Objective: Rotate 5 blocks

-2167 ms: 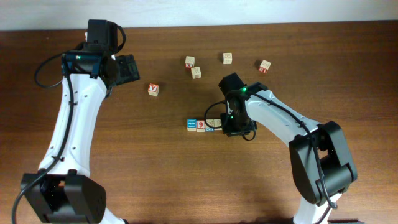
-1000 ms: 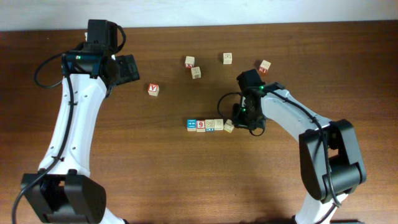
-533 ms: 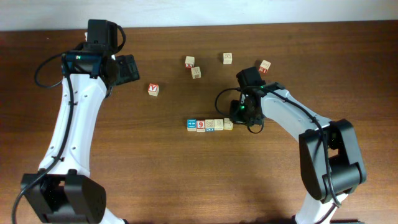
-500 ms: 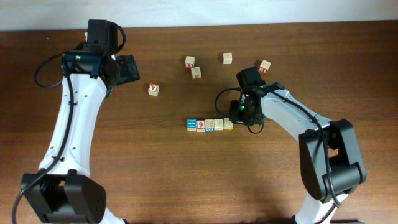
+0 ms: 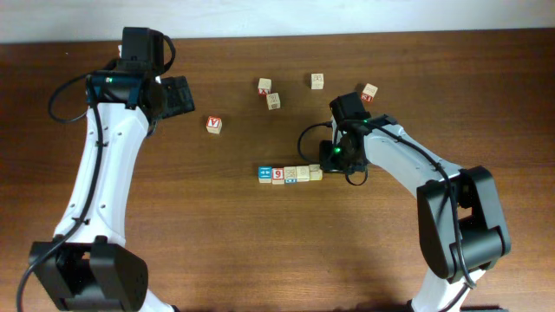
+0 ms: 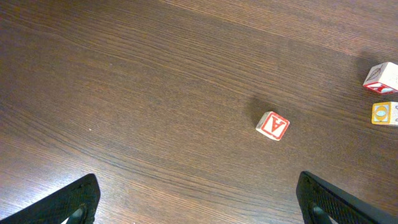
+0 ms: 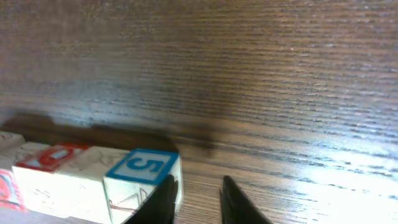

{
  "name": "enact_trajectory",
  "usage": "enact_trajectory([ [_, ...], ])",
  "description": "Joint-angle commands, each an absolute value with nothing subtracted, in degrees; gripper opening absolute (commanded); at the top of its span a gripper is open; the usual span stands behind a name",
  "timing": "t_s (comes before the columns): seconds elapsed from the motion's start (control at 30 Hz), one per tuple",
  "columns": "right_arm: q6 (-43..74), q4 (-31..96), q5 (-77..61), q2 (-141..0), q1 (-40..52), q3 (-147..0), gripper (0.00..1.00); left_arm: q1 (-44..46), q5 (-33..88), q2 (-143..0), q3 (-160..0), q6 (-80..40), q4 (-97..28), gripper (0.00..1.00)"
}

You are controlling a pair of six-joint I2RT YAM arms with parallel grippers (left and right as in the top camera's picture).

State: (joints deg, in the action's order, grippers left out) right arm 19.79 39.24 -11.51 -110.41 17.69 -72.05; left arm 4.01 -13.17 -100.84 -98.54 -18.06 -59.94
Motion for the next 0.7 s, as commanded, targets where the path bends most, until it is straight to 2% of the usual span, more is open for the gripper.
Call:
enact_trajectory([
  [0.0,17.8,39.7,-10.9,-110.0,17.0,-74.6,0.28,4.1,-14.0,-101.3,-99.6,-18.9,-59.9,0.99],
  [0.3,17.8,32.5,-9.4,-110.0,17.3,-75.1,0.3,4.1,-14.0,-101.3,-99.6,-18.9,-59.9,0.99],
  [0.33,17.8,31.6,-9.4,-110.1,17.7,-75.1,0.27,4.1,-14.0,-101.3,-99.6,-18.9,-59.9,0.99],
  [0.4,19.1,31.0,-9.1,-110.8,18.9,-75.1,0.14,4.1,-14.0,-101.3,-99.6,-18.9,-59.9,0.99],
  [0.67,21.9,32.5,-8.3,-113.3,21.5,-75.1,0.09,4.1,-14.0,-101.3,-99.6,-18.9,-59.9,0.99],
])
